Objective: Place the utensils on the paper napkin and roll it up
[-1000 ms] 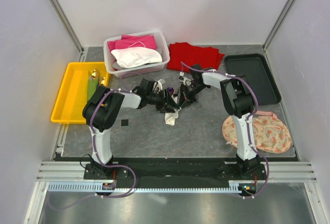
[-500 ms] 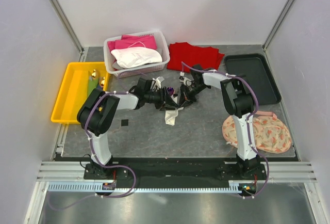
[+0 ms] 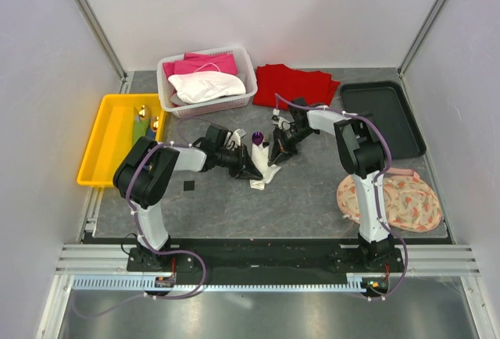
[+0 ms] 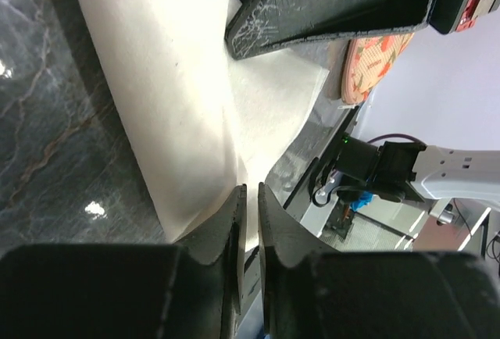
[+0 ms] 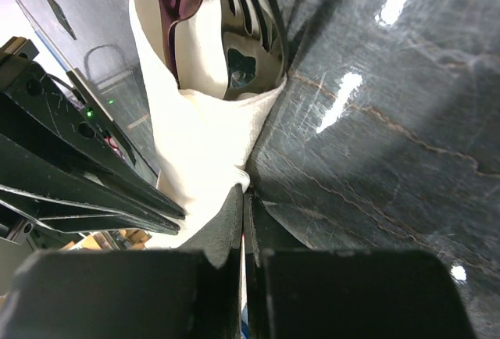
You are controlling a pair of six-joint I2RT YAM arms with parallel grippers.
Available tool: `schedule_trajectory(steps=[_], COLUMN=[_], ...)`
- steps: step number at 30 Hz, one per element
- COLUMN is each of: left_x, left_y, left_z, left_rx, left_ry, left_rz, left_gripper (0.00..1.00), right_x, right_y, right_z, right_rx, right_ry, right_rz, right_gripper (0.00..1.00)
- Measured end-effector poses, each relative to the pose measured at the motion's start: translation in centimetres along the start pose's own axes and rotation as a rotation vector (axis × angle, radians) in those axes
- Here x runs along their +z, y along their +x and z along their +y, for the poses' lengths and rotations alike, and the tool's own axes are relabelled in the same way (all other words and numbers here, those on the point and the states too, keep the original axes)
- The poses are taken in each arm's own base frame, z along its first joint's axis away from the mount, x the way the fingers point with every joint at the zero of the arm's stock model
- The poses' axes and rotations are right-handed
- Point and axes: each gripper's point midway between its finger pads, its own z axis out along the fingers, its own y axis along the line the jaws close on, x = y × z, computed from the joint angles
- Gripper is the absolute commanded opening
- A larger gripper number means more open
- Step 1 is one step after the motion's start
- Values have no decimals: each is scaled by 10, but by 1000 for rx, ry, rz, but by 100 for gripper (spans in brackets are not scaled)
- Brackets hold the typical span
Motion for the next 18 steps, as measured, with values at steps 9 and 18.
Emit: schedule_trajectory(steps=[9,18], left_x=[-2,-1], left_y=[7,11], left_z=[10,20], left_rx=[-6,-14], left_ry=[-44,-88], left_rz=[20,51], left_gripper=[8,7], right_x=[0,-2], right_y=[-1,-6], right_z=[1,11], right_rx=[7,14], right_ry=[-5,-35], right_rz=[-3,-23], right_gripper=[13,48])
